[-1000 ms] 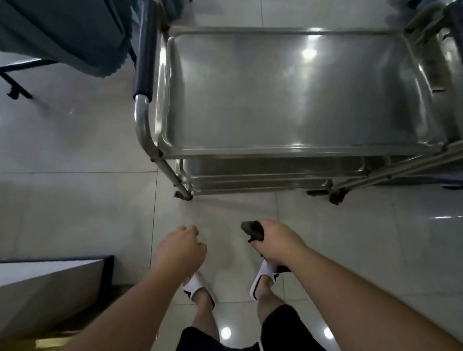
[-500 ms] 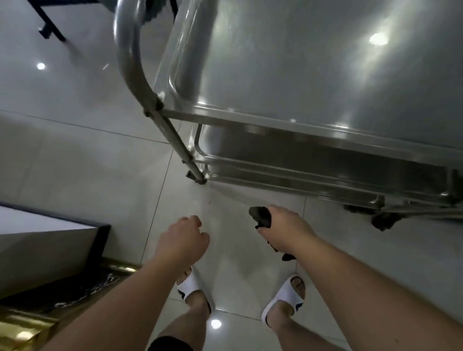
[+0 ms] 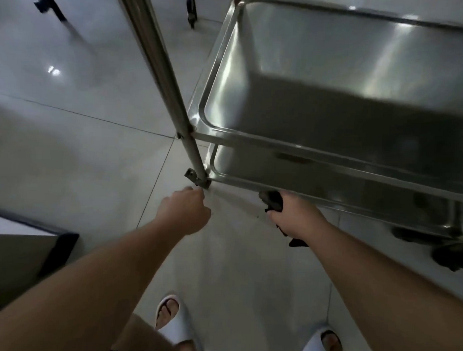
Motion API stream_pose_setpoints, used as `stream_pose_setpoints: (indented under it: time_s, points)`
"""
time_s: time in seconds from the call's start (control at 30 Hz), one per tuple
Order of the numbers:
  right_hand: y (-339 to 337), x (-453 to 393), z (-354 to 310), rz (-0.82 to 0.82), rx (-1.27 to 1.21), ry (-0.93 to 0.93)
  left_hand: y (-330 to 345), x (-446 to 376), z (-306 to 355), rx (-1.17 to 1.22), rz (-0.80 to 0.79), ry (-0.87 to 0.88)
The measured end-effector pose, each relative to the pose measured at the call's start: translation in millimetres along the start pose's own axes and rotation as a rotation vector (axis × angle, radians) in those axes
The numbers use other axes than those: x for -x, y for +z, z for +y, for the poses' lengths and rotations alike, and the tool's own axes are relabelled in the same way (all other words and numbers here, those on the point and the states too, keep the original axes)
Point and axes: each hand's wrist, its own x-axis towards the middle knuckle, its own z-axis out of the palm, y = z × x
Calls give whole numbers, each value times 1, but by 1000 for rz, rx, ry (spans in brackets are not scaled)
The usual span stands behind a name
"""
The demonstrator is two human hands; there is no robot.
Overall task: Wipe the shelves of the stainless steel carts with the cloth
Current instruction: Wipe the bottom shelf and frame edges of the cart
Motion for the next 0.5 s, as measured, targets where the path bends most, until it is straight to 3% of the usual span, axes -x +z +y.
stream_pose_setpoints:
  time_s: [0.2, 0.4, 0.5]
  points:
    - [36, -96, -18, 149, 10, -57, 36, -83, -44, 48, 113, 4]
    - [64, -176, -53, 316, -133, -228, 56, -158, -75, 47, 229, 64]
    - [74, -210, -73, 410, -190, -287, 57, -180, -77, 205, 278, 149]
